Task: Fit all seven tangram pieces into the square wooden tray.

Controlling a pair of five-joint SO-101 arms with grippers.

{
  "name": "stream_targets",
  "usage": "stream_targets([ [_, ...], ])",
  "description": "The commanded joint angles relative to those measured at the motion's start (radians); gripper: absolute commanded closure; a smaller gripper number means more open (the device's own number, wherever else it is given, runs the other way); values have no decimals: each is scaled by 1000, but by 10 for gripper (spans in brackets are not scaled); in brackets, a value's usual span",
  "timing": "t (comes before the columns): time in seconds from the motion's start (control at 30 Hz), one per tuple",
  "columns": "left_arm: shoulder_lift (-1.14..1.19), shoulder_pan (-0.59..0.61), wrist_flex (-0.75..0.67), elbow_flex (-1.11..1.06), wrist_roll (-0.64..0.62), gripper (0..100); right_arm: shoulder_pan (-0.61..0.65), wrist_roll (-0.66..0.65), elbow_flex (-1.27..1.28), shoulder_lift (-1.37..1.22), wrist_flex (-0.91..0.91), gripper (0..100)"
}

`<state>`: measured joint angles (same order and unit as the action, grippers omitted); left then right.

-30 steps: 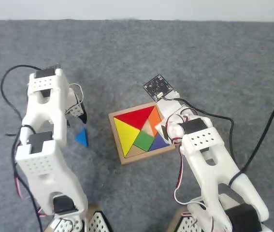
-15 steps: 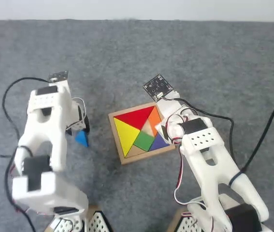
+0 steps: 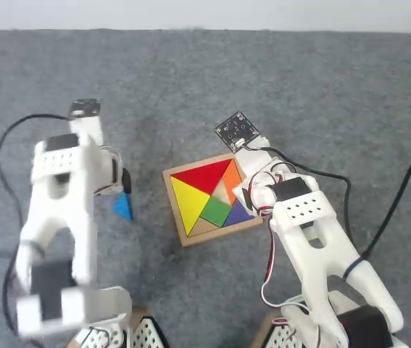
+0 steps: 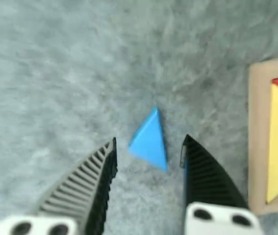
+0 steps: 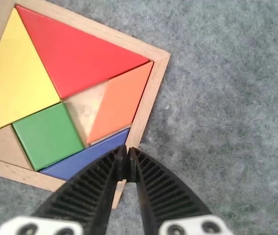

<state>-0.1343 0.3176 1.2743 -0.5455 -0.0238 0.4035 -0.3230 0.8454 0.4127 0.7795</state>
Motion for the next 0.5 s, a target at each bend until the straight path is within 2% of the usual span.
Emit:
stream_targets([
  [0.0,-341,9,-44,-124,-3,786,-12,-5,-9,53,-18,975],
  [0.1,-480,-25,-55,-231,-5,786,-12,-5,-9,53,-18,975],
  [0.2,-420,-57,-21,-228,-5,786,-12,-5,-9,53,-18,975],
  [0.47,175,-55,95,84,-3,786,-12,-5,-9,53,-18,975],
])
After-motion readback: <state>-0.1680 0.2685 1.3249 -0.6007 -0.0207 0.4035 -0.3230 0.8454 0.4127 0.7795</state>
